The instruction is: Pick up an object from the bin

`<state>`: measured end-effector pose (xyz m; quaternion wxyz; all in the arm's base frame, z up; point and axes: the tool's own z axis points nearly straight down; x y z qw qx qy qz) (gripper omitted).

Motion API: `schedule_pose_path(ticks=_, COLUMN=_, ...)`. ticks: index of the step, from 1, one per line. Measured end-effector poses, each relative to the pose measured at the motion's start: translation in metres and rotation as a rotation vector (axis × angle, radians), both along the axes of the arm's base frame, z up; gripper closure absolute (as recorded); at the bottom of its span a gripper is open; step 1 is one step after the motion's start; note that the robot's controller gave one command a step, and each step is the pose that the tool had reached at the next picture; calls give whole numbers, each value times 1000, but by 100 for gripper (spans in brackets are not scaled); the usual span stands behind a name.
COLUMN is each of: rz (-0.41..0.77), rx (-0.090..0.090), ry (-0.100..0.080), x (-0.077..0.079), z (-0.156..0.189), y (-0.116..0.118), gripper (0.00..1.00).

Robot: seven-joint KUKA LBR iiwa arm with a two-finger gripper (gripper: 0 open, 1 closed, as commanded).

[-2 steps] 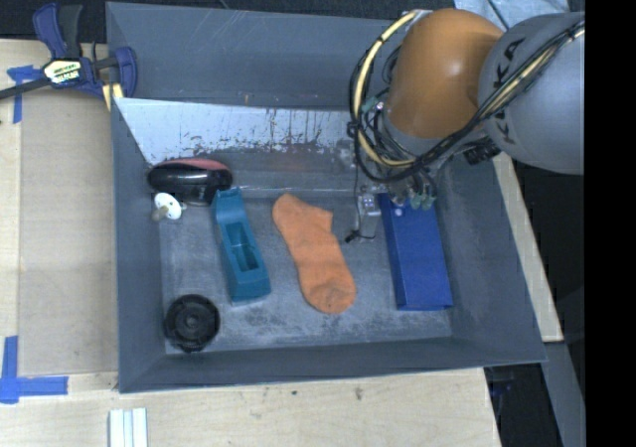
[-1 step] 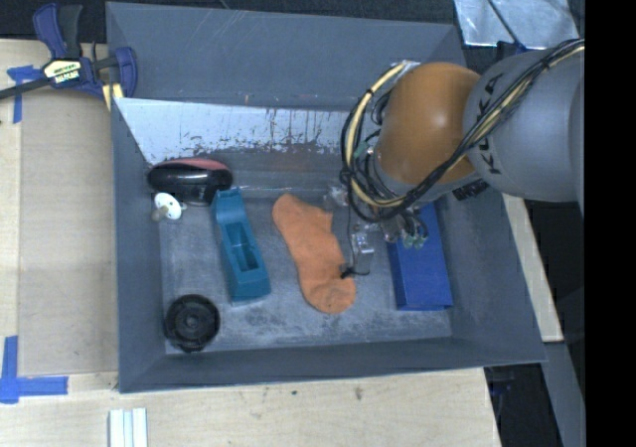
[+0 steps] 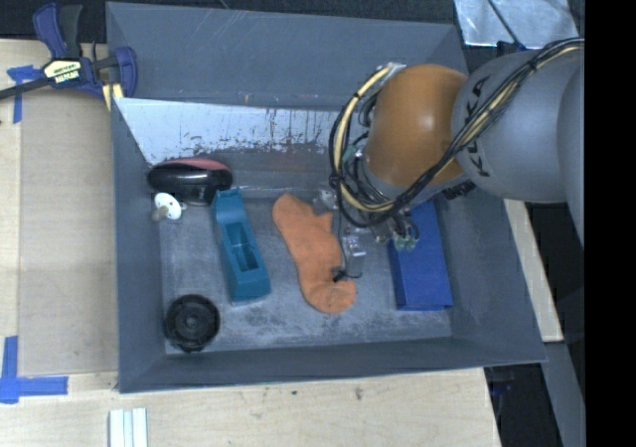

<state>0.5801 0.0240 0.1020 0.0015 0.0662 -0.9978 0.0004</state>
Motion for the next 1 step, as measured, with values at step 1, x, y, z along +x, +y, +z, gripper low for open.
schedule_pose_path(ticks=1, rz=68, rx=2, ry=-9, x=11, z=-30, y=4, gripper=100)
